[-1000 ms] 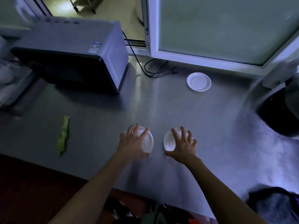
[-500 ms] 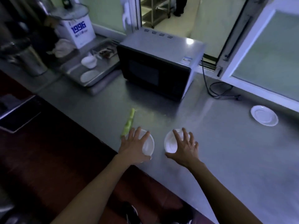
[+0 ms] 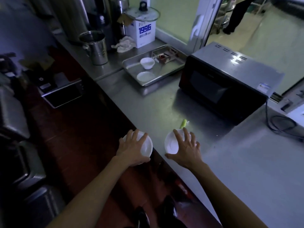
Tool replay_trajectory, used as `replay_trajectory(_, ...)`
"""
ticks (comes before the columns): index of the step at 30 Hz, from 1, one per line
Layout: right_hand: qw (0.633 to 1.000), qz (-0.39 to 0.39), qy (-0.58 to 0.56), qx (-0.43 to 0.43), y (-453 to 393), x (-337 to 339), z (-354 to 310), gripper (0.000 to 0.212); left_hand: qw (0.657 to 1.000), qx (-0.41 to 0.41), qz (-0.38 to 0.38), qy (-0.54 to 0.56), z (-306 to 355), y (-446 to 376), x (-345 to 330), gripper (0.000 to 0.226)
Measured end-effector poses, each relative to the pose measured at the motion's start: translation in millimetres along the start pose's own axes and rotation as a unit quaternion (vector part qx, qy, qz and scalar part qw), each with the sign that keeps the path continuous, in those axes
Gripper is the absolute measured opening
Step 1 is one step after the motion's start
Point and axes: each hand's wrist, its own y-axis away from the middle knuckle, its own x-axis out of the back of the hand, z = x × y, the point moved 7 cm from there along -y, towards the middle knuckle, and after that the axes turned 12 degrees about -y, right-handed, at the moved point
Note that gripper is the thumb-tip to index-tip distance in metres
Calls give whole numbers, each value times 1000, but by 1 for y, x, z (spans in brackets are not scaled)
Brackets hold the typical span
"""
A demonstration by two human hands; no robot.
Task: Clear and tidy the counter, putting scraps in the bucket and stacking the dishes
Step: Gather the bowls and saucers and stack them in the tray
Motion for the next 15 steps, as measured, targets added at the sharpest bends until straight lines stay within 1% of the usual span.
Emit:
replay_trajectory(8,996,-48,28,64,-56,-29,-61,116,997,61,-19,48,-68,-3,-18,116)
replay_trajectory(12,995,-65,-12,72,-100,-44,-84,113,995,87,-10,51,-108,-30,-11,116)
replay_trajectory(15,995,-69,-33,67,-137,-47,-95,112,994,94,-17,44,-132,-63,0,115)
